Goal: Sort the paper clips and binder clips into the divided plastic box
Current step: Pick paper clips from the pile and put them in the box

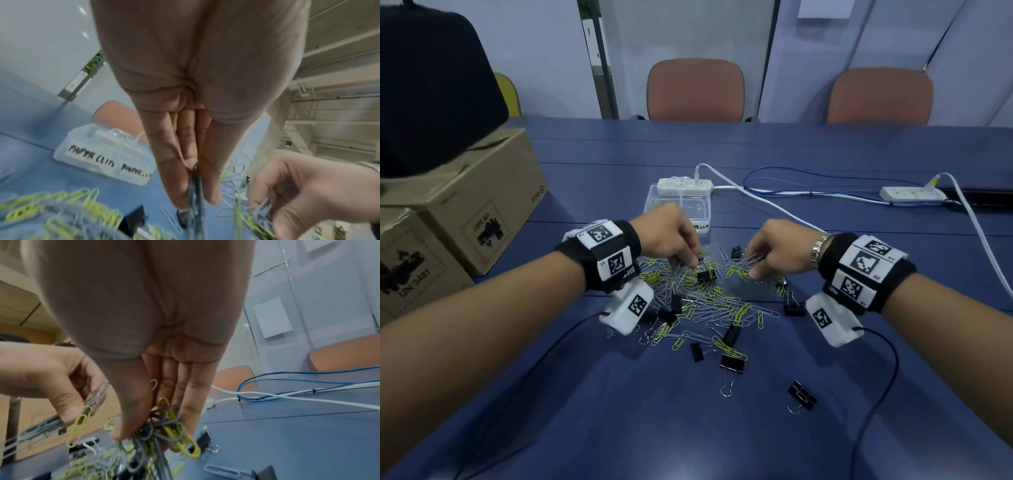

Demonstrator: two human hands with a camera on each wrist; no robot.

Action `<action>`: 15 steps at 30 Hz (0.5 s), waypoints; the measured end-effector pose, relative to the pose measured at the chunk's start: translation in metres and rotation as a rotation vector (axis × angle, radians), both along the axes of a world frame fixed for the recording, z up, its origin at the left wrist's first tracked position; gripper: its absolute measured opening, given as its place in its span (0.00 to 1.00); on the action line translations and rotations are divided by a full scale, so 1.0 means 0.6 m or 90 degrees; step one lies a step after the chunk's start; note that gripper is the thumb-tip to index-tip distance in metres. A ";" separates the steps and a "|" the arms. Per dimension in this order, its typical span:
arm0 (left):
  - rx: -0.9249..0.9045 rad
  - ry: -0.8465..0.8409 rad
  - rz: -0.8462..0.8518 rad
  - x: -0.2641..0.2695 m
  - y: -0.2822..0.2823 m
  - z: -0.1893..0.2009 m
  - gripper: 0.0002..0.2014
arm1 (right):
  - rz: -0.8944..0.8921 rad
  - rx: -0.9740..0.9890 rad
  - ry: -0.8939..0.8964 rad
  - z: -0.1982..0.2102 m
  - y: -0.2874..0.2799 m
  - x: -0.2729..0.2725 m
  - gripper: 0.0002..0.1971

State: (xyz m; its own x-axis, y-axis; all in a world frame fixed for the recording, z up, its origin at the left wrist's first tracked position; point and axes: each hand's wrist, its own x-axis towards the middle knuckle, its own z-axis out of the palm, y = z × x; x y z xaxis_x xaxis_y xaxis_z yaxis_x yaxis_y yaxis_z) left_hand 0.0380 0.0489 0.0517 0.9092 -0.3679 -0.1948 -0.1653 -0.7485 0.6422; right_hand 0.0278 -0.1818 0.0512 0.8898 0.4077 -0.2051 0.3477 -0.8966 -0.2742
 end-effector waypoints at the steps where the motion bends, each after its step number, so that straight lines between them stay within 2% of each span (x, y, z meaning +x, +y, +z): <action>1: -0.016 -0.002 0.010 0.005 0.005 0.007 0.06 | -0.001 0.021 0.001 0.007 -0.001 0.003 0.11; 7: -0.068 -0.061 0.101 0.057 0.034 0.050 0.07 | -0.041 0.203 0.027 0.047 0.005 0.029 0.05; 10: -0.061 -0.099 0.162 0.098 0.048 0.071 0.06 | -0.079 0.269 0.017 0.067 0.018 0.055 0.06; 15: -0.025 -0.145 0.260 0.168 0.066 0.081 0.07 | -0.131 0.376 0.070 0.096 0.054 0.103 0.08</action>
